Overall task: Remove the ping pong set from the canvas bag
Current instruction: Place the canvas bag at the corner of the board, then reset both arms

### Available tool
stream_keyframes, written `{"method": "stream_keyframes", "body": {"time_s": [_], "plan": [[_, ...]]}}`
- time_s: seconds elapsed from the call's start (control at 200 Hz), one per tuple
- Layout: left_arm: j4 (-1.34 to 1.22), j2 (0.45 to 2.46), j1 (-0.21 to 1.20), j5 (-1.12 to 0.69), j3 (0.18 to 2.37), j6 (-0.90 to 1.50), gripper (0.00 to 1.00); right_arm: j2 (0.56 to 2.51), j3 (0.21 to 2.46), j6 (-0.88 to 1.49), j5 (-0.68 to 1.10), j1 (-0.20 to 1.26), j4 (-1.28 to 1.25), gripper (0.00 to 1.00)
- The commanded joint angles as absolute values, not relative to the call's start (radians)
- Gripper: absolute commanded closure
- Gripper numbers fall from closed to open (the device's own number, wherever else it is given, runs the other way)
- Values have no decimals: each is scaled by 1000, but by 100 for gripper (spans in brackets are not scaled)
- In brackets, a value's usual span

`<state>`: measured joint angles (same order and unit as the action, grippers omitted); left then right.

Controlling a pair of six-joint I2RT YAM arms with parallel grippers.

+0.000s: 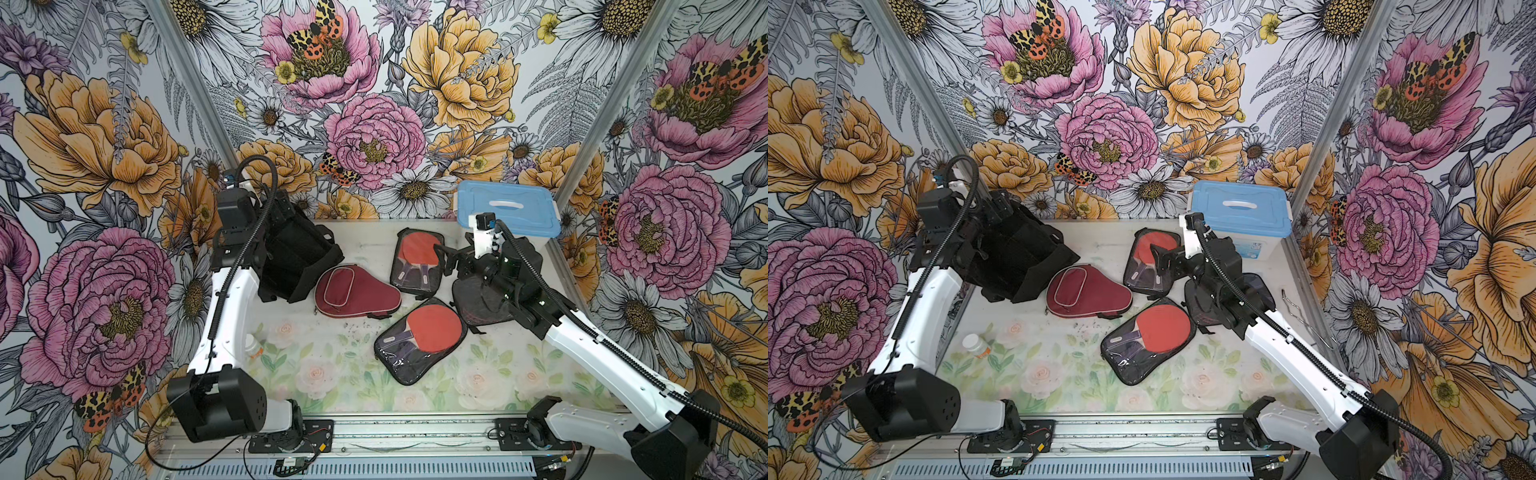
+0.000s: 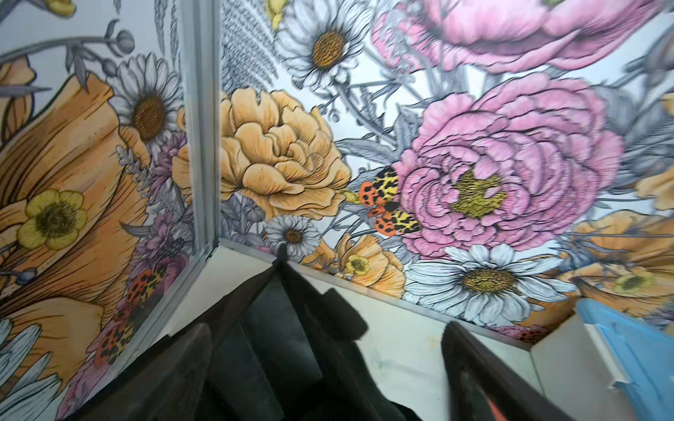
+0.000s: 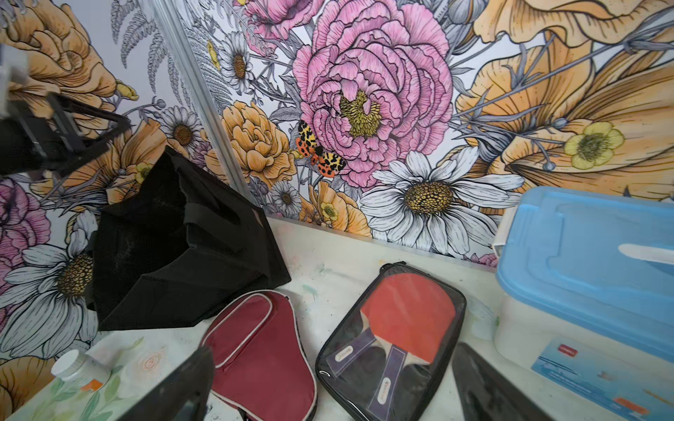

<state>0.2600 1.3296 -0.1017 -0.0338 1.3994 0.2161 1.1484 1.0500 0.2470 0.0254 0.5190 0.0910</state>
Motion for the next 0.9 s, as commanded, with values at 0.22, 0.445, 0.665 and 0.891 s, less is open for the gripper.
{"method": "stream_keyframes", "body": {"time_s": [0.22,0.445,0.665,0.891], "plan": [[296,1043,78,7,1138,184,1,1008,1004,272,12,414,180,1],[420,769,187,78,929,260,1,829,859,257,-21,353,251,0],[609,640,286,161,810,473,1,742,782,285,-34,336,297,1],[692,693,560,397,761,662,1,754,774,305,-26,332,296,1]]}}
